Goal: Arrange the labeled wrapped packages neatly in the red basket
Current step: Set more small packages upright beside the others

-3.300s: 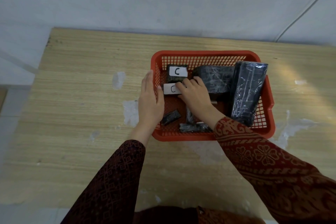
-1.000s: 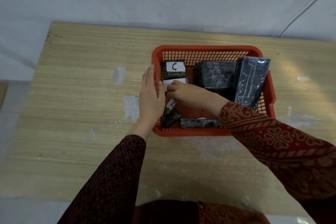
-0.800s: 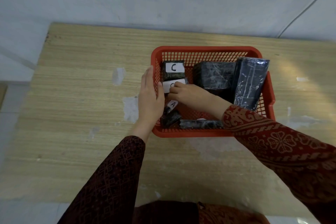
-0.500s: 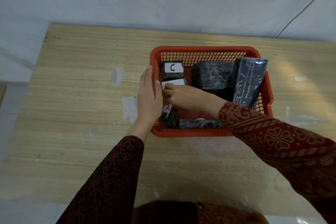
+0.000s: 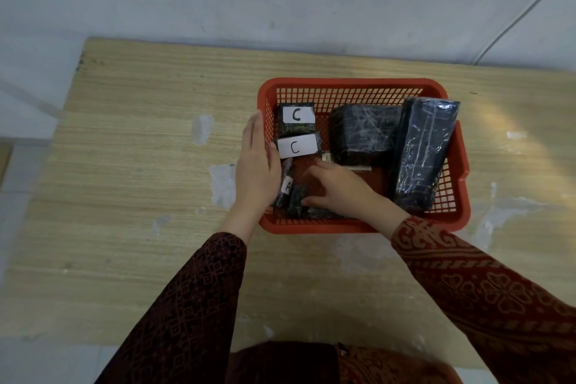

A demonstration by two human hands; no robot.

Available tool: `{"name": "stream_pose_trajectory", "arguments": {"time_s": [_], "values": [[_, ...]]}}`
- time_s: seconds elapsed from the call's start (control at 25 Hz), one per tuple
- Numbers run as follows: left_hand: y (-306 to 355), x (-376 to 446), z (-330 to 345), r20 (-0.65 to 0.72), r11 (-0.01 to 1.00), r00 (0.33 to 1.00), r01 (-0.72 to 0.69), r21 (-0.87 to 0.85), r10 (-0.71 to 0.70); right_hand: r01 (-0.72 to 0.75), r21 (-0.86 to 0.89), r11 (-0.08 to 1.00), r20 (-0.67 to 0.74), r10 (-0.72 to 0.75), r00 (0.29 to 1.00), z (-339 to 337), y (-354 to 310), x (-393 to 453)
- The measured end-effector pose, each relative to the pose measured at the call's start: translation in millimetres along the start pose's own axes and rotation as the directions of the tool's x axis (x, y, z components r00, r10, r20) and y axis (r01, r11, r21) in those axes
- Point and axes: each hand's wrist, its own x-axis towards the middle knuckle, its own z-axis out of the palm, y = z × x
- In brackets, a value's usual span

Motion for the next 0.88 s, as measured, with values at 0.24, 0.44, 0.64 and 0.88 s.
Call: {"name": "stream_pose_trajectory", "arguments": {"time_s": [0.24,0.44,0.64,0.88], "values": [[8.5,-42.0,-11.8,0.100,0.985,0.994,-0.049,0.164,0.033,-0.107,0.063,0.992,0.019,0.106,0.994,12.8,-7.3,-3.4],[4.5,-49.8,-8.0,0.101,0.991,0.995,-0.034,0.128,0.021,-0.182,0.565,0.805,0.063,0.178,0.982,2.5,-7.3,-7.5],[2.1,-51.0,-8.9,0.104,0.997,0.994,-0.036,0.072,0.028,-0.244,0.784,0.571,0.033,0.354,0.935,-9.6,-9.0,-11.7],[0.5,-51.9,-7.7,0.090,0.998,0.995,-0.038,0.057,0.032,-0.276,0.894,0.354,0.130,0.383,0.914,-19.7,-4.9,-12.5]]}}
